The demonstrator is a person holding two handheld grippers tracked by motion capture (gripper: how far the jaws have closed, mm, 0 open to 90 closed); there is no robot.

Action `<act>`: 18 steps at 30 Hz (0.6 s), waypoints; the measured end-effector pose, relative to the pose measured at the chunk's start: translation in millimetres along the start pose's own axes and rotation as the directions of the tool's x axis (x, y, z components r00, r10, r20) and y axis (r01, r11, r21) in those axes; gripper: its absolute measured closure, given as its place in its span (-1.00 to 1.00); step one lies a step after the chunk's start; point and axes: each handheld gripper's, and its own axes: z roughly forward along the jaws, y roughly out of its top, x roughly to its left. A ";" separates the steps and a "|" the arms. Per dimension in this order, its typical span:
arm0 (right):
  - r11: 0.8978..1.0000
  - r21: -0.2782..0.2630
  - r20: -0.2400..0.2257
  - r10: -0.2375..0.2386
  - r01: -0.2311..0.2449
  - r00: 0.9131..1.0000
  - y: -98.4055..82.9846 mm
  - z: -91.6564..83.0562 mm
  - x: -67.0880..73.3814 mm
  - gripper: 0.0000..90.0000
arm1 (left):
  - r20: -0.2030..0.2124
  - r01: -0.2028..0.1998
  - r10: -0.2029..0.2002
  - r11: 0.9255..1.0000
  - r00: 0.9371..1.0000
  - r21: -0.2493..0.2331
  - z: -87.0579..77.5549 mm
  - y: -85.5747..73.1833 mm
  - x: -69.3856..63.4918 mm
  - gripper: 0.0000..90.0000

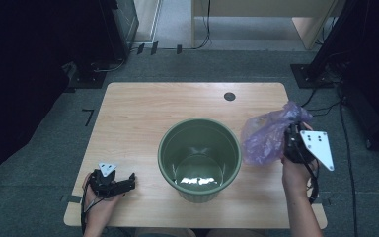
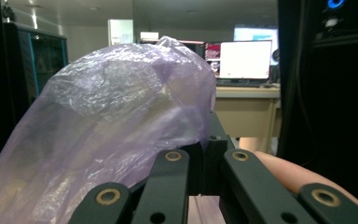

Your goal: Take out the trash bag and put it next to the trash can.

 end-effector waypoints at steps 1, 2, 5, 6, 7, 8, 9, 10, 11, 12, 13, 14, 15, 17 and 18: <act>1.000 0.006 -0.007 0.003 -0.003 1.000 -1.2 6.5 6.8 1.00 | 0.001 0.000 0.000 1.000 1.000 0.000 0.1 0.1 0.0 -1.00; 1.000 0.007 -0.016 0.008 -0.008 1.000 -1.1 12.0 13.3 1.00 | 0.001 0.000 0.000 1.000 1.000 0.000 0.2 0.2 0.0 -1.00; 1.000 -0.010 -0.061 0.010 -0.010 0.998 5.4 29.4 34.2 1.00 | 0.001 -0.001 0.001 1.000 1.000 -0.002 0.5 0.3 0.0 -1.00; 1.000 -0.023 -0.087 0.014 -0.017 0.996 9.4 34.6 41.3 1.00 | 0.001 -0.001 0.001 1.000 1.000 -0.002 0.6 0.3 0.0 -1.00; 0.999 -0.033 -0.110 0.021 -0.025 0.994 12.7 38.2 46.4 1.00 | 0.001 -0.001 0.001 1.000 1.000 -0.003 0.6 0.2 0.0 -1.00; 0.998 -0.052 -0.139 0.026 -0.034 0.990 17.7 43.8 54.5 1.00 | 0.001 -0.001 0.001 1.000 1.000 -0.003 0.6 0.2 0.0 -1.00; 0.997 -0.068 -0.160 0.028 -0.039 0.987 20.5 47.5 60.2 1.00 | 0.001 -0.001 0.001 1.000 1.000 -0.004 0.7 0.2 0.0 -1.00; 0.996 -0.081 -0.179 0.025 -0.040 0.983 21.4 50.9 65.0 1.00 | 0.001 -0.001 0.001 1.000 1.000 -0.003 0.6 0.2 0.0 -1.00; 0.996 -0.090 -0.188 0.008 -0.026 0.982 20.0 54.3 68.8 1.00 | 0.001 -0.001 0.001 1.000 1.000 -0.003 0.6 0.2 0.0 -1.00; 0.996 -0.092 -0.196 -0.002 -0.017 0.981 16.0 57.2 70.7 1.00 | 0.001 -0.001 0.001 1.000 1.000 -0.003 0.6 0.2 0.0 -1.00; 0.997 -0.073 -0.216 0.007 -0.023 0.976 10.1 59.8 70.7 1.00 | 0.001 -0.001 0.001 1.000 1.000 -0.003 0.6 0.2 0.0 -1.00; 0.998 -0.047 -0.241 0.018 -0.030 0.970 1.8 61.8 68.8 1.00 | 0.001 -0.001 0.001 1.000 1.000 -0.002 0.5 0.2 0.0 -1.00; 0.999 -0.014 -0.257 0.025 -0.030 0.966 -8.1 63.5 65.7 0.97 | 0.001 -0.001 0.001 1.000 1.000 -0.003 0.6 0.2 0.0 -1.00; 0.998 0.063 -0.289 0.018 0.000 0.957 -31.3 65.5 56.3 0.82 | 0.001 -0.001 0.001 1.000 1.000 -0.003 0.6 0.2 0.0 -1.00; 0.994 0.109 -0.300 0.019 0.014 0.954 -42.6 65.3 50.1 0.71 | 0.001 -0.001 0.001 1.000 1.000 -0.002 0.6 0.3 0.0 -1.00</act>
